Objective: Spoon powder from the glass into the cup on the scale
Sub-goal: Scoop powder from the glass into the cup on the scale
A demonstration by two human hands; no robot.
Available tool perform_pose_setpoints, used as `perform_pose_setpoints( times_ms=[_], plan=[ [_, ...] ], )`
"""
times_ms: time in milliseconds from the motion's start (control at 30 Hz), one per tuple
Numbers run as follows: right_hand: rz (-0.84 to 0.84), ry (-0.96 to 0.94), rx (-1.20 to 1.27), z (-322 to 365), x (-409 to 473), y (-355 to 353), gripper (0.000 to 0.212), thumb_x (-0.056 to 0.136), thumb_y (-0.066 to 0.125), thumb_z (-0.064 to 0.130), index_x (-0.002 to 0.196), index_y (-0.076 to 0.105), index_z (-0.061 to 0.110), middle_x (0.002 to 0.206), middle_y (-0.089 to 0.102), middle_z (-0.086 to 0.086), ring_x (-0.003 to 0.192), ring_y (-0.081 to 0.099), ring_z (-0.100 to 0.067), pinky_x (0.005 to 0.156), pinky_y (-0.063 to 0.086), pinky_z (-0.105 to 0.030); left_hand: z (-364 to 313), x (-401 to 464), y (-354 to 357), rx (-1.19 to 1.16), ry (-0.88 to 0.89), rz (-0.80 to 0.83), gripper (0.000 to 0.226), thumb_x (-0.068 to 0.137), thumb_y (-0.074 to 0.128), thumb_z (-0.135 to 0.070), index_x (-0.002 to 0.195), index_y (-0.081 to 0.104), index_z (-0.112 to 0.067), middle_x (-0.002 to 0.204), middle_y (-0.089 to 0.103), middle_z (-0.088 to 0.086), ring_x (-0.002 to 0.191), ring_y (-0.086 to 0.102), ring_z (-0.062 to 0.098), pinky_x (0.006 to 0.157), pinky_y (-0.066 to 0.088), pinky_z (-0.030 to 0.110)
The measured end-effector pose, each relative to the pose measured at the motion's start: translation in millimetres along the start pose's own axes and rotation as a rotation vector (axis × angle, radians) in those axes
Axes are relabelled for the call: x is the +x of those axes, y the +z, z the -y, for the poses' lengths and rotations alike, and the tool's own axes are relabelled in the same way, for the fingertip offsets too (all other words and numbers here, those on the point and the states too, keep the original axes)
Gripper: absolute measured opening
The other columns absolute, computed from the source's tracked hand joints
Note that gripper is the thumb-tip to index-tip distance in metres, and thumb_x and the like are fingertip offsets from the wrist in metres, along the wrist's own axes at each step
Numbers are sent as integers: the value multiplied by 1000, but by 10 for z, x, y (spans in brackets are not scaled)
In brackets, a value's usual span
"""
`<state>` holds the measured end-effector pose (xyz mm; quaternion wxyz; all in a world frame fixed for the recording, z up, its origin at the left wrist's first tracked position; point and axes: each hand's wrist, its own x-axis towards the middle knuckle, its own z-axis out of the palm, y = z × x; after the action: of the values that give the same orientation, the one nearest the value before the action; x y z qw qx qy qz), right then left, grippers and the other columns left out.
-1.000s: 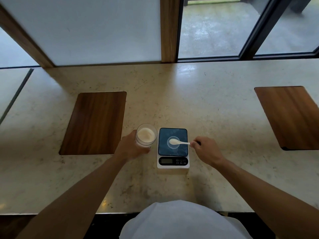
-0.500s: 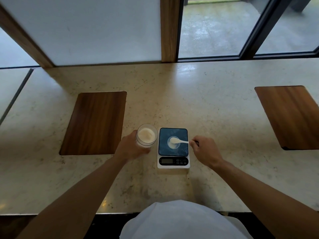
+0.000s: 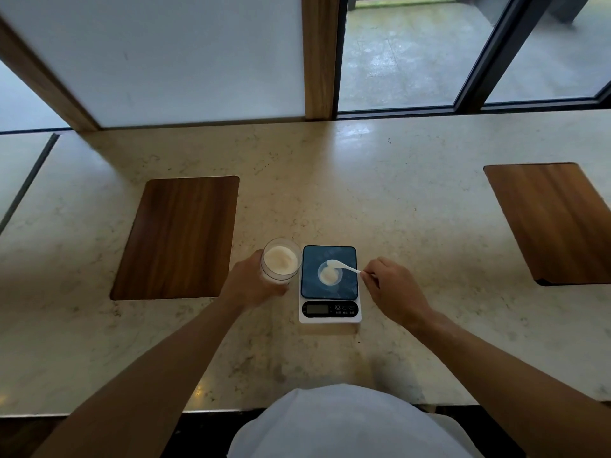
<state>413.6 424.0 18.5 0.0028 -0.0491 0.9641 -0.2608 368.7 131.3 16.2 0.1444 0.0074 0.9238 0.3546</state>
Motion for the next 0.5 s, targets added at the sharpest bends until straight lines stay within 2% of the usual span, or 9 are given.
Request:
perform_pose_setpoints(
  times_ms=[167, 333, 500],
  plan=[
    [-48, -122, -26, 26, -66, -70, 17, 94, 62, 11, 80, 64, 3, 72, 58, -7, 55, 47, -20, 46, 44, -33, -5, 15, 15, 17, 6, 12, 79, 63, 86, -44, 132, 54, -23, 120, 68, -2, 106, 64, 19, 93, 53, 39],
    [-97, -156, 8, 64, -44, -143, 13, 92, 64, 9, 81, 65, 3, 72, 60, -8, 54, 47, -18, 46, 40, -27, -7, 18, 34, 22, 14, 0, 78, 62, 87, -42, 130, 55, -23, 119, 69, -1, 104, 64, 19, 89, 51, 34],
    [-165, -155, 88, 131, -7, -211, 12, 91, 65, 9, 81, 64, 3, 73, 64, -9, 56, 54, -20, 46, 52, -34, 0, 28, 46, 45, 27, 6, 78, 63, 87, -45, 130, 54, -25, 120, 68, -2, 105, 64, 18, 90, 49, 32]
  ],
)
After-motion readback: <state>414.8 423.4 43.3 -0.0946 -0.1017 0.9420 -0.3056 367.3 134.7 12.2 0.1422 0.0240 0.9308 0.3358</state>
